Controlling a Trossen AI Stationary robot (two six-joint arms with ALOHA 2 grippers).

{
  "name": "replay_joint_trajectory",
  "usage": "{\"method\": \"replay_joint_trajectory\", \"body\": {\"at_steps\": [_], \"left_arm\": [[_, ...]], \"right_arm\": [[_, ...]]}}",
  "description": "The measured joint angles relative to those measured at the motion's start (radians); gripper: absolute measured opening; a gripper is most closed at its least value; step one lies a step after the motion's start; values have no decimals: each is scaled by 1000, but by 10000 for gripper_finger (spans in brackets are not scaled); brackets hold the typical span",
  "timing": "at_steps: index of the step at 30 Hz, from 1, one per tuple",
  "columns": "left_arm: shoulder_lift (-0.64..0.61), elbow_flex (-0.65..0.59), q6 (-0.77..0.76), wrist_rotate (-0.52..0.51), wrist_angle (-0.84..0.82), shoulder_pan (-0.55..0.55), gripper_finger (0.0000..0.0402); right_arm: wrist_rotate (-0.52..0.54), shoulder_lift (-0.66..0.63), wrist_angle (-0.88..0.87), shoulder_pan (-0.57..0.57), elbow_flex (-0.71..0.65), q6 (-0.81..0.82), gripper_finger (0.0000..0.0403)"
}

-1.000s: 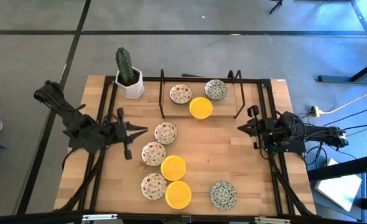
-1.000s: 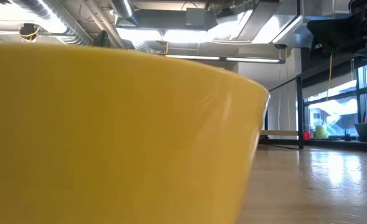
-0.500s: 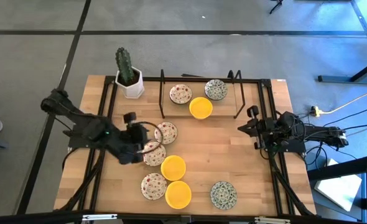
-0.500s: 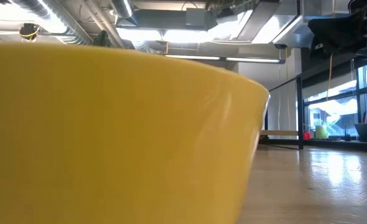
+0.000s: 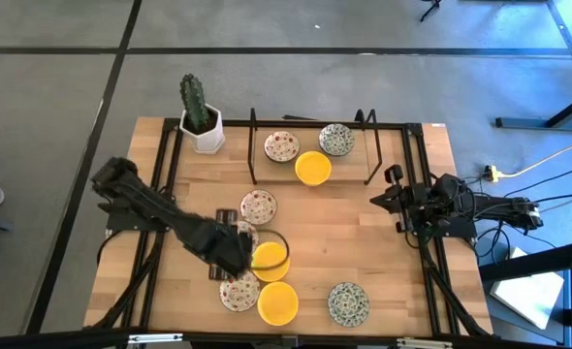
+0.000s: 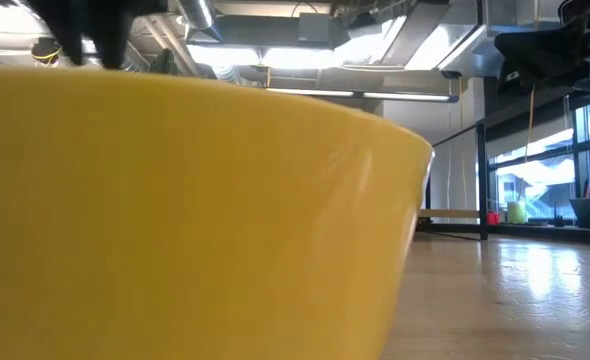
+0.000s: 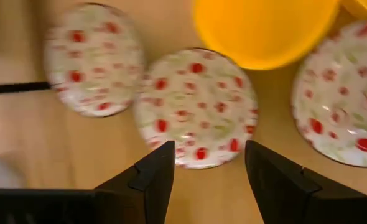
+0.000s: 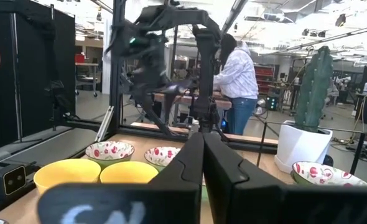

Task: Pick & Place Mini bowls
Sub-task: Stack the green patterned bowl on the green patterned bowls on the shelf

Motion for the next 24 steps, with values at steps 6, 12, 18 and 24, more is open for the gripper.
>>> {"method": "replay_joint_trajectory", "body": {"at_steps": [6,12,18,24], "left_arm": [[123,-1,9,129,19,-42,186],[188,-1,46,159,1,-63,183],[134,-2,62,92,-86,-34,178],[-1,-2,56,-29,-60,71,180]], "right_arm": [[-10,0,-7,0,0,4,12],[-24,0,-9,0,0,4,12],[-24,0,-9,0,0,10,12],[-24,0,-16,0,0,8,12]]}}
